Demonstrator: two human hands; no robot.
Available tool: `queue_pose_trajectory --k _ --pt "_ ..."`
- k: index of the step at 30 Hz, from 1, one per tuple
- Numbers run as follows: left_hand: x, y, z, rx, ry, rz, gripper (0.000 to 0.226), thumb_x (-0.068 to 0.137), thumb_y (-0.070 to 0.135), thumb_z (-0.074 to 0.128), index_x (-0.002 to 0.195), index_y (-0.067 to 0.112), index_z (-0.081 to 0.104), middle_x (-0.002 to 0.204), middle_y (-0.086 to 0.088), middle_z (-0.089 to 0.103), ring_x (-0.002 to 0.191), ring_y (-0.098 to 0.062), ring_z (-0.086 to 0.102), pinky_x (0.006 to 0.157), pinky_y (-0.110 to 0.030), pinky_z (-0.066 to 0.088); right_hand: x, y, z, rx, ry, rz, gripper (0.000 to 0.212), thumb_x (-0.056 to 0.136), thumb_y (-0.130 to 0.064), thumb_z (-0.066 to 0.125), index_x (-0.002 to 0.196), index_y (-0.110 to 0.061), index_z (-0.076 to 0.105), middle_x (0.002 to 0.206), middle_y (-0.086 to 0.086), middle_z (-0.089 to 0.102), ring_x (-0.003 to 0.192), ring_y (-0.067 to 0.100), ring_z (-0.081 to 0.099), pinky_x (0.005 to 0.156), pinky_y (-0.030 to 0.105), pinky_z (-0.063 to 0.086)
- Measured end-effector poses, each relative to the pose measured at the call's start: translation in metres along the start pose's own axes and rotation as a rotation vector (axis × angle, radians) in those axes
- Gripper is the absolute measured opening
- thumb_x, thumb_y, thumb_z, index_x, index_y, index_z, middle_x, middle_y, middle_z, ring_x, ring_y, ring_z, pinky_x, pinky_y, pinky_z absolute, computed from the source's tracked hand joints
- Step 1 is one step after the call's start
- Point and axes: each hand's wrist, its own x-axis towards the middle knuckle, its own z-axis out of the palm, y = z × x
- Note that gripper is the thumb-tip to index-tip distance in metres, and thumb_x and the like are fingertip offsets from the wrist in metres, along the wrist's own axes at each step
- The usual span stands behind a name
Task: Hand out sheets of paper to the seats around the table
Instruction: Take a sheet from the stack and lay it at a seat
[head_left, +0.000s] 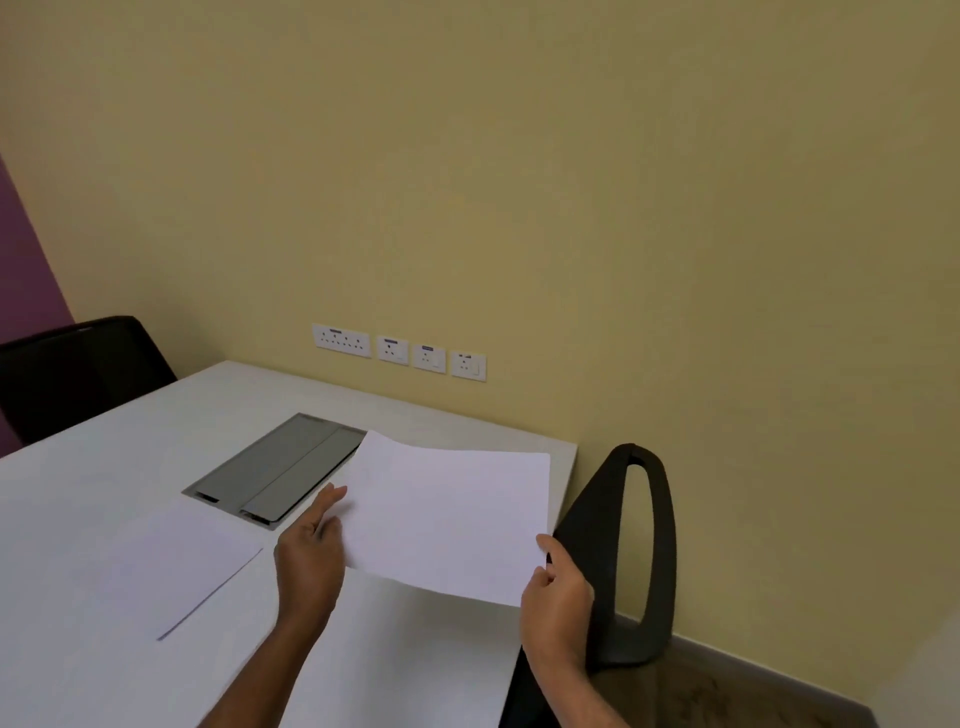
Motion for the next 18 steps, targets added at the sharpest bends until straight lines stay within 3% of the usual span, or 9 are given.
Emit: queue_pose_trajectory --k 3,5,11,14,18 --pt "0.034 -0.037 0.021 0.063 -0.049 0.011 0.050 0.094 -0.008 0.042 0.107 0.030 0.071 0.141 0.008 0.056 0.127 -0.009 0.054 0.104 -0.045 0.049 0.026 0.024 0.033 -0.064 -0.033 -0.006 0.040 0.096 0.002 0.050 0.131 -0.013 0.060 0.127 0.007 0.064 0.119 0.024 0.060 0.104 0.038 0.050" --pt "0.054 -0.060 0.036 0.111 -0.088 0.018 0.050 0.093 -0.010 0.041 0.108 0.027 0.070 0.143 0.006 0.054 0.130 -0.015 0.053 0.105 -0.051 0.046 0.046 0.041 0.053 -0.114 -0.060 0.013 0.042 0.094 0.001 0.047 0.131 -0.014 0.060 0.129 0.006 0.062 0.122 0.023 0.056 0.104 0.039 0.047" --pt "0.101 -0.133 0.077 0.215 -0.197 0.010 0.054 0.092 -0.014 0.038 0.107 0.027 0.070 0.144 0.005 0.053 0.133 -0.013 0.050 0.111 -0.034 0.040 0.092 0.092 0.107 -0.180 -0.032 0.138 0.044 0.089 0.001 0.048 0.128 -0.016 0.061 0.124 0.006 0.064 0.115 0.022 0.059 0.095 0.030 0.048" --pt "0.117 -0.171 0.089 0.248 -0.207 -0.037 0.055 0.091 -0.014 0.036 0.106 0.027 0.069 0.144 0.005 0.053 0.132 -0.013 0.051 0.110 -0.035 0.041 0.109 0.118 0.129 -0.199 -0.032 0.194 0.043 0.088 -0.001 0.049 0.126 -0.017 0.059 0.117 0.008 0.064 0.107 0.025 0.061 0.088 0.032 0.050" --pt "0.129 -0.213 0.106 0.309 -0.242 -0.054 0.055 0.090 -0.015 0.035 0.108 0.024 0.070 0.144 0.005 0.053 0.132 -0.014 0.051 0.110 -0.037 0.042 0.126 0.151 0.156 -0.207 0.042 0.340 0.044 0.092 0.006 0.048 0.128 -0.014 0.061 0.112 0.008 0.065 0.103 0.024 0.063 0.091 0.034 0.053"
